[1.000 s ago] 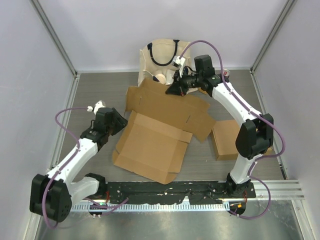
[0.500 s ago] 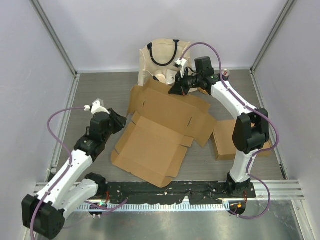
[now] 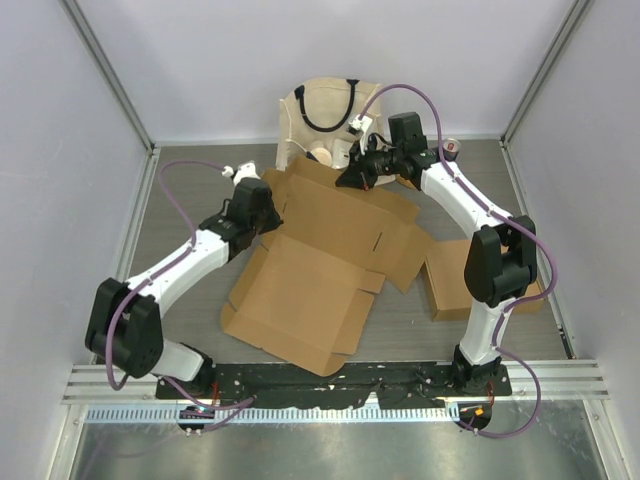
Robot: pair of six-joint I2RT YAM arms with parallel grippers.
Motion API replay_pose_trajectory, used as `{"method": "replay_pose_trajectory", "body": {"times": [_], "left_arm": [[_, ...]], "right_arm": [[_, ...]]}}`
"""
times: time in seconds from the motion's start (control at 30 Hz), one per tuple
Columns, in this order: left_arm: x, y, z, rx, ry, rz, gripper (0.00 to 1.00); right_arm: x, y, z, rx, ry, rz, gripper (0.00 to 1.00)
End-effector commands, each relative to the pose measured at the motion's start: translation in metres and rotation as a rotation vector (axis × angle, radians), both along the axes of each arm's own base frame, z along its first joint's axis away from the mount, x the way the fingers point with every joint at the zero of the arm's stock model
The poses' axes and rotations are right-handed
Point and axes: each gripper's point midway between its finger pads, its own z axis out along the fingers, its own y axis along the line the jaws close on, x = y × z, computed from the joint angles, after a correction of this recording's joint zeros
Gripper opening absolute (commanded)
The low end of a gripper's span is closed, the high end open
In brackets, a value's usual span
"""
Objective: Fold the paper box
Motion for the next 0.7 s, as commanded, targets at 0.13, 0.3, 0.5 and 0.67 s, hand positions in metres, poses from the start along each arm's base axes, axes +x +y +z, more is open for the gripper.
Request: {"method": "replay_pose_trajectory", "body": {"times": [0.13, 0.3, 0.5, 0.67], "left_arm": [[0.032, 0.040, -0.005, 0.217, 0.013, 0.191, 0.00], [0.029, 0.054, -0.015, 0.325, 0.067, 0.215, 0.00], [0.020, 0.043, -0.042, 0.286, 0.149, 0.172, 0.00], [0.010, 0.012, -0.039, 0.198, 0.101, 0.088, 0.00]], "right_arm": [[0.005, 0.000, 0.018, 0.039, -0.077, 0.012, 0.01], [0.005, -0.003, 0.019, 0.040, -0.081, 0.009, 0.01], [0.005, 0.000, 0.023, 0.061, -0.079, 0.017, 0.01], [0.003, 0.001, 0.022, 0.066, -0.067, 0.018, 0.01]]}}
